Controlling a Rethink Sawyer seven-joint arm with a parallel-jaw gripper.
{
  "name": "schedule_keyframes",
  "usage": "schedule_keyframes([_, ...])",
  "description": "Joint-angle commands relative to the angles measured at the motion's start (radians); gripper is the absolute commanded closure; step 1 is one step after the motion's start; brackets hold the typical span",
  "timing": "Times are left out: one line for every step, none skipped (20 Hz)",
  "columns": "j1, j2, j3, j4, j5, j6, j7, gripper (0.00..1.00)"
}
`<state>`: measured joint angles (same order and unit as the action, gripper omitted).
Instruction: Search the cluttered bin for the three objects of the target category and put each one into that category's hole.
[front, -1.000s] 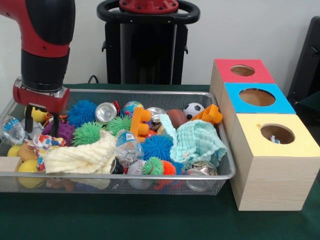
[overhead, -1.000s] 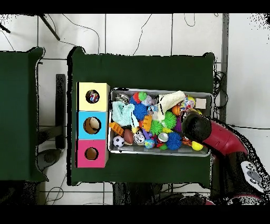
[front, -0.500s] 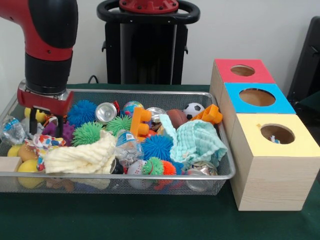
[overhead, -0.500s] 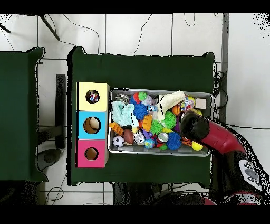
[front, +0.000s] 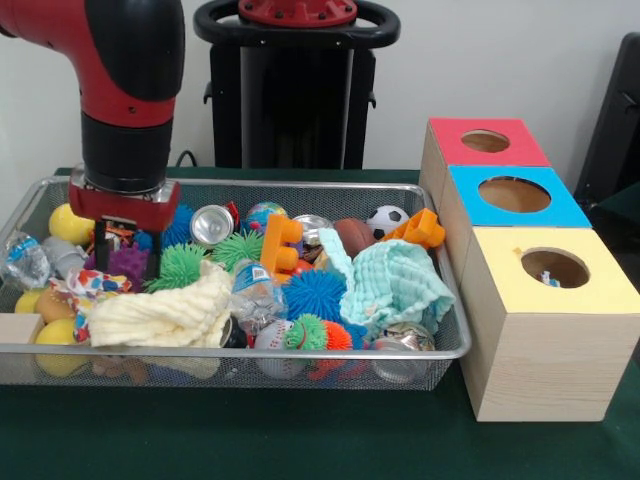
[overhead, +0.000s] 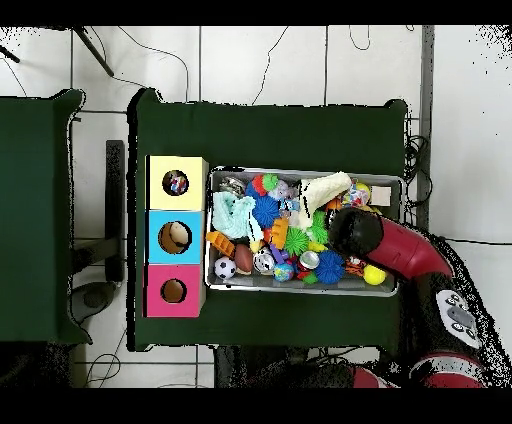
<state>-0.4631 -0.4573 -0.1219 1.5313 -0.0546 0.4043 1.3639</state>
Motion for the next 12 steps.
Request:
schedule_keyframes([0.025, 0.049, 0.034, -0.095, -0.026, 0.161, 0.068, 0.0])
schedule_keyframes([0.026, 0.052, 0.036, -0.1, -0.026, 0.162, 0.07, 0.0])
schedule_keyframes([0.026, 0.057, 0.037, -0.106, -0.026, 0.162, 0.071, 0.0])
schedule_keyframes([0.023, 0.063, 0.041, -0.112, -0.026, 0.162, 0.07, 0.0])
schedule_keyframes([0.019, 0.069, 0.045, -0.119, -0.026, 0.165, 0.067, 0.0])
schedule_keyframes([0.014, 0.074, 0.049, -0.13, -0.025, 0.176, 0.062, 0.0])
schedule_keyframes([0.009, 0.08, 0.053, -0.141, -0.024, 0.187, 0.056, 0.0])
schedule_keyframes([0.004, 0.084, 0.056, -0.153, -0.022, 0.2, 0.051, 0.0])
schedule_keyframes([-0.003, 0.091, 0.061, -0.168, -0.02, 0.214, 0.044, 0.0])
schedule_keyframes([-0.01, 0.098, 0.066, -0.184, -0.018, 0.228, 0.038, 0.0])
schedule_keyframes([-0.017, 0.102, 0.071, -0.196, -0.015, 0.245, 0.032, 0.0])
schedule_keyframes([-0.024, 0.107, 0.076, -0.209, -0.012, 0.261, 0.026, 0.0])
